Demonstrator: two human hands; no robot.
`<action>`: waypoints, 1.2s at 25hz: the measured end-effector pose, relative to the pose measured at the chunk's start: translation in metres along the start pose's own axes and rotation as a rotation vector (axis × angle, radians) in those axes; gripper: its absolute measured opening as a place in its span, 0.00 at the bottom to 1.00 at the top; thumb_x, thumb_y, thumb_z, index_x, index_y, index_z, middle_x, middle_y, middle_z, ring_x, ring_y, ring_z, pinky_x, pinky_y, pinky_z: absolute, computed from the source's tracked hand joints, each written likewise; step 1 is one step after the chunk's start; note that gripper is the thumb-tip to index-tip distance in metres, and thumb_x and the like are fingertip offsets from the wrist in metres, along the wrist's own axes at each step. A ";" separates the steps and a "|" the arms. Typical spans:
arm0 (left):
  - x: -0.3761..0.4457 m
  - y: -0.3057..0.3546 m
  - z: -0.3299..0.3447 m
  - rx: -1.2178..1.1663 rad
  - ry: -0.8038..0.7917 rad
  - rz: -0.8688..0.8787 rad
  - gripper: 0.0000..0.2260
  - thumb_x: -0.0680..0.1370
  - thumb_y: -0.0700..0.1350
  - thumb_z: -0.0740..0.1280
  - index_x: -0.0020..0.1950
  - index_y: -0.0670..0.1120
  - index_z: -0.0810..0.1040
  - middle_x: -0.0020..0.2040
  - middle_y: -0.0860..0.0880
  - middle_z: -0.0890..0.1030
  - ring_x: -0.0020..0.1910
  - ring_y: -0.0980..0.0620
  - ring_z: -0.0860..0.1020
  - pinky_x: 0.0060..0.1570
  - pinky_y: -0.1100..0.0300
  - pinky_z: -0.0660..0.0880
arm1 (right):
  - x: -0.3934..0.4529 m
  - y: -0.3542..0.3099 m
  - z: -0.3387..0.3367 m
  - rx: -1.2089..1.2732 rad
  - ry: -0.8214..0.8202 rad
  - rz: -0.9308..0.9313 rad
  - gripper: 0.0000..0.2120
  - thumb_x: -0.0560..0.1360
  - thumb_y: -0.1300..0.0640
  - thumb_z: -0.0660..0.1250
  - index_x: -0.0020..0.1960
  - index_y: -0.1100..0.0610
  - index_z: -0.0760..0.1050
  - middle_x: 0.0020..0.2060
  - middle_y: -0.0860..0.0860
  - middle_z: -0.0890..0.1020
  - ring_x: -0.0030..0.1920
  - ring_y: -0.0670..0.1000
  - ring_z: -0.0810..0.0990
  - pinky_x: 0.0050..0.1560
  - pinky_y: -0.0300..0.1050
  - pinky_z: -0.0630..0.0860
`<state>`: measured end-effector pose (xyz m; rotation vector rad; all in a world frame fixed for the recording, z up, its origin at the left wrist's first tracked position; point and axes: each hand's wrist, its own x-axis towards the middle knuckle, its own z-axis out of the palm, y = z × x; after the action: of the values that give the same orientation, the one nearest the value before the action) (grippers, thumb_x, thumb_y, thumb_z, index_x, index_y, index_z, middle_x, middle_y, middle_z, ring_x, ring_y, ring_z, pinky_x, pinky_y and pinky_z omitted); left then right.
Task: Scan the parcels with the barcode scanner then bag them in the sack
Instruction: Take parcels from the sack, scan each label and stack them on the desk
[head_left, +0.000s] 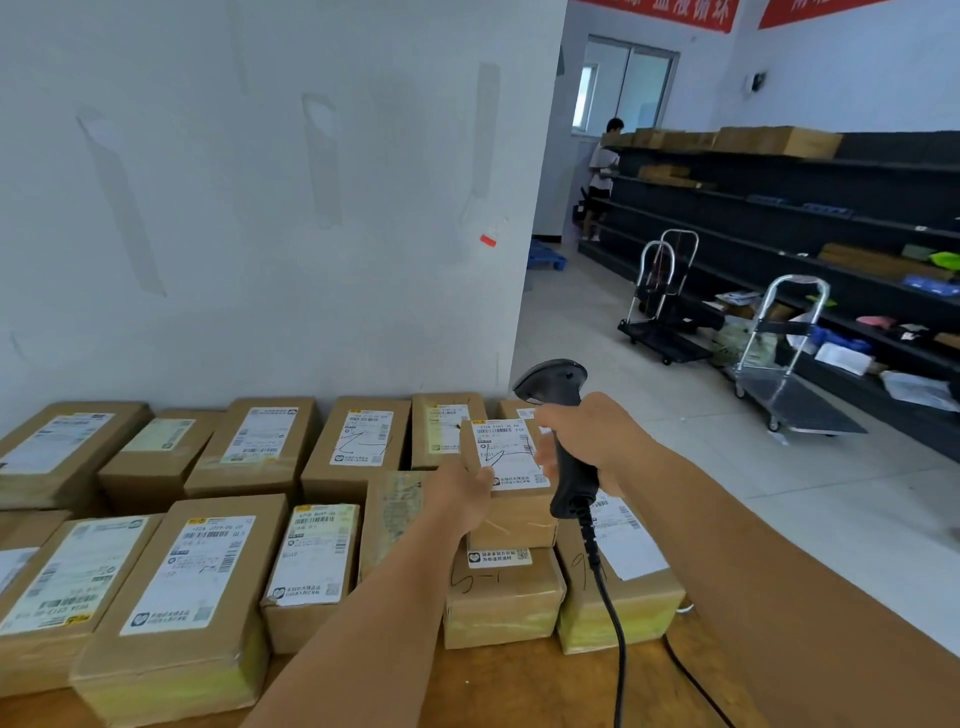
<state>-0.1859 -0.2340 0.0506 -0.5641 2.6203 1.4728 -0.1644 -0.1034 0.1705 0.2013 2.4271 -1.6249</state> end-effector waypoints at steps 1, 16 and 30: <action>0.000 0.000 0.000 0.001 -0.008 -0.003 0.13 0.81 0.50 0.59 0.53 0.43 0.77 0.42 0.49 0.78 0.35 0.54 0.74 0.30 0.63 0.68 | 0.005 0.008 0.003 -0.071 0.042 -0.005 0.07 0.76 0.60 0.62 0.40 0.60 0.69 0.32 0.55 0.73 0.29 0.51 0.71 0.28 0.40 0.70; -0.099 0.012 -0.012 -0.409 0.176 0.119 0.19 0.80 0.57 0.56 0.70 0.56 0.69 0.60 0.51 0.78 0.52 0.53 0.78 0.42 0.62 0.75 | -0.050 0.058 -0.014 0.009 0.096 -0.202 0.15 0.77 0.57 0.61 0.33 0.56 0.62 0.27 0.51 0.65 0.27 0.50 0.63 0.29 0.42 0.60; -0.372 -0.162 -0.057 -0.813 0.689 -0.294 0.27 0.70 0.56 0.71 0.68 0.54 0.71 0.53 0.48 0.81 0.48 0.48 0.79 0.55 0.47 0.77 | -0.250 0.127 0.093 -0.031 -0.607 -0.347 0.18 0.77 0.56 0.63 0.32 0.55 0.59 0.26 0.51 0.62 0.35 0.54 0.69 0.36 0.45 0.62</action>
<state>0.2231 -0.2550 0.0423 -1.6925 1.9969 2.5350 0.1163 -0.1401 0.0854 -0.6568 2.0737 -1.4803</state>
